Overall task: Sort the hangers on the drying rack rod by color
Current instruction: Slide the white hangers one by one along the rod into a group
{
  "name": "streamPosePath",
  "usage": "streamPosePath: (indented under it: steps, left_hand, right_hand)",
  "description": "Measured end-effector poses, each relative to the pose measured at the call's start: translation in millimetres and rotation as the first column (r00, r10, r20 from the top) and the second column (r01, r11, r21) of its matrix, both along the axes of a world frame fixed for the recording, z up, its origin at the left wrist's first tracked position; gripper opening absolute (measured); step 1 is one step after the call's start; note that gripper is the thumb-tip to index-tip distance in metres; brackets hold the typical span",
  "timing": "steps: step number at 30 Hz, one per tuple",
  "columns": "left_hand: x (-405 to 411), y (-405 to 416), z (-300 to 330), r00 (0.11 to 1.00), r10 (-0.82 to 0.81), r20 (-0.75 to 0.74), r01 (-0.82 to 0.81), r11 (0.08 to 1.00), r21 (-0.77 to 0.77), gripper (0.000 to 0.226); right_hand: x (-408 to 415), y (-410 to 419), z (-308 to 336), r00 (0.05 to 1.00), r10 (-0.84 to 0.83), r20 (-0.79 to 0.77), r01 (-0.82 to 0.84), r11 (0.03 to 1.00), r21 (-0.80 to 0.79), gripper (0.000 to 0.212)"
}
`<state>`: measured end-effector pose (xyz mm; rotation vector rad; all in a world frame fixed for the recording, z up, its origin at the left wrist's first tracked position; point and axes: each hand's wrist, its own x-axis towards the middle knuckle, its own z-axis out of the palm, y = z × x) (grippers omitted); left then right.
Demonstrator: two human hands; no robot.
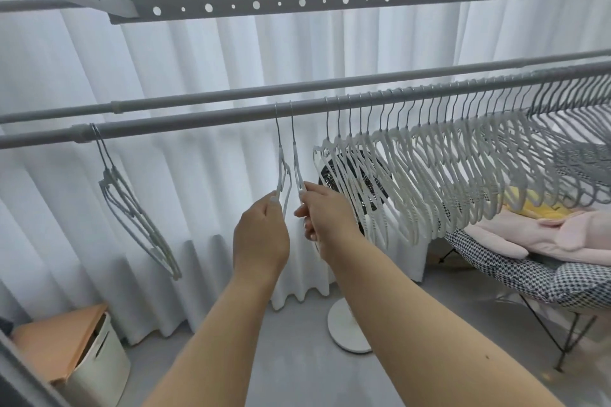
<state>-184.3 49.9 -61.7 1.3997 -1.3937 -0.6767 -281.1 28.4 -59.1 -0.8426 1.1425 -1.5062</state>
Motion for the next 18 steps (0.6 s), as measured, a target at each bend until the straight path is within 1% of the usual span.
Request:
streamPosePath:
  steps: [5, 10, 18]
  left_hand:
    - [-8, -3, -2, 1.0, -0.024, 0.012, 0.024, 1.0, -0.017, 0.04]
    - [-14, -1, 1, 1.0, -0.025, -0.004, 0.025, 1.0, -0.019, 0.033]
    - [-21, -1, 2, 0.999, -0.038, 0.001, 0.038, 0.999, -0.022, 0.034]
  right_hand:
    - [-8, 1, 1, 1.0, -0.012, -0.003, 0.012, 1.0, 0.003, 0.031]
    - [-13, 2, 1, 1.0, -0.026, -0.013, 0.026, 1.0, 0.006, 0.035]
    - [-21, 7, 6, 0.999, -0.038, -0.037, 0.038, 0.999, -0.006, 0.02]
